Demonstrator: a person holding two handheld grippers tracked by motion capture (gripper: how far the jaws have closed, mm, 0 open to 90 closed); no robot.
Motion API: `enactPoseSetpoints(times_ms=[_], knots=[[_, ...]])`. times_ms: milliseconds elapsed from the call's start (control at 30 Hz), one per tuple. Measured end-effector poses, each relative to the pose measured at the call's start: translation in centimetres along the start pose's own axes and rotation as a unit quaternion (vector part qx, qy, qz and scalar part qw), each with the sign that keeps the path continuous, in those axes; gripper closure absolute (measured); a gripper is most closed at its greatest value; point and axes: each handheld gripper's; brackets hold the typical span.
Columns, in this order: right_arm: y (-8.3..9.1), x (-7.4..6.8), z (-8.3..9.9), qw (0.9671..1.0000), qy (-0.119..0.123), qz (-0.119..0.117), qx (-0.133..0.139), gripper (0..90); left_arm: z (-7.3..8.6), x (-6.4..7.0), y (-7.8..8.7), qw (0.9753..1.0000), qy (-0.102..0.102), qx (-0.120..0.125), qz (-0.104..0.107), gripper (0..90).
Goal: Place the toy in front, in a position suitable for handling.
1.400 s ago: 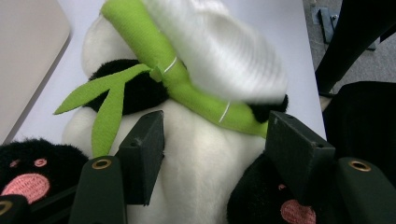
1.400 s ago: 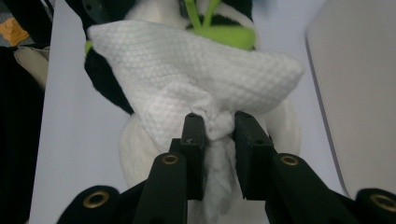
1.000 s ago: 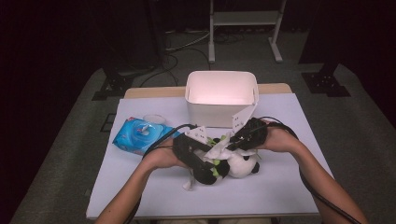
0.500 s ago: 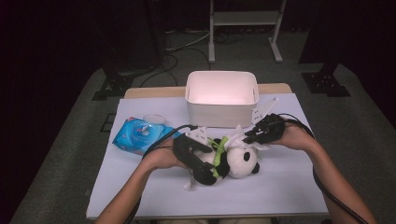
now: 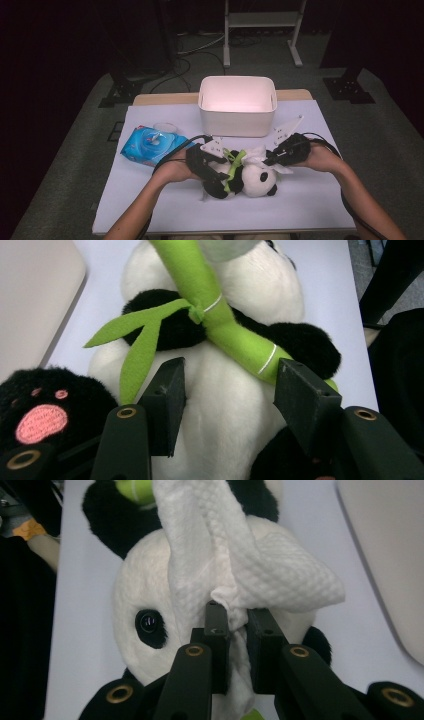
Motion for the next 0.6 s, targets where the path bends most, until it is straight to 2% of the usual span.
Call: enactPoseSetpoints(times_ms=[167, 367, 400, 467, 533, 600], knots=[[-0.2, -0.6, 0.2, 0.9999, -0.004, -0.014, 0.008, 81.1, 0.1, -0.1, 0.1, 1.0, 0.003, 0.004, 0.001, 44.1], [-0.4, -1.4, -0.1, 0.9997, 0.004, -0.023, 0.005, 81.4, 0.1, -0.3, 0.3, 1.0, 0.004, 0.004, -0.001, 42.6], [-0.4, -1.5, -0.1, 0.9996, 0.003, -0.029, 0.006, 81.4, 0.1, -0.4, 0.4, 1.0, 0.004, 0.003, -0.003, 42.3], [-0.4, -1.5, -0.1, 0.9993, 0.002, -0.036, 0.007, 81.4, 0.0, -0.5, 0.6, 0.9997, 0.005, 0.002, -0.024, 42.0], [-0.4, -1.6, -0.2, 0.9991, 0.006, -0.041, 0.006, 81.3, -0.1, -0.7, 0.7, 0.9998, 0.01, 0.002, -0.016, 42.0], [-0.3, -1.8, -0.4, 0.9995, 0.011, -0.029, -0.001, 81.0, 0.0, -0.8, 0.4, 0.9999, 0.012, 0.0, -0.011, 41.3]])
Point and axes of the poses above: each handheld gripper's, and its own axes: y roughly backward along the jaws, z roughly out of its underside, x roughly to its right, and after that the axes turned 6 degrees about y, right-handed
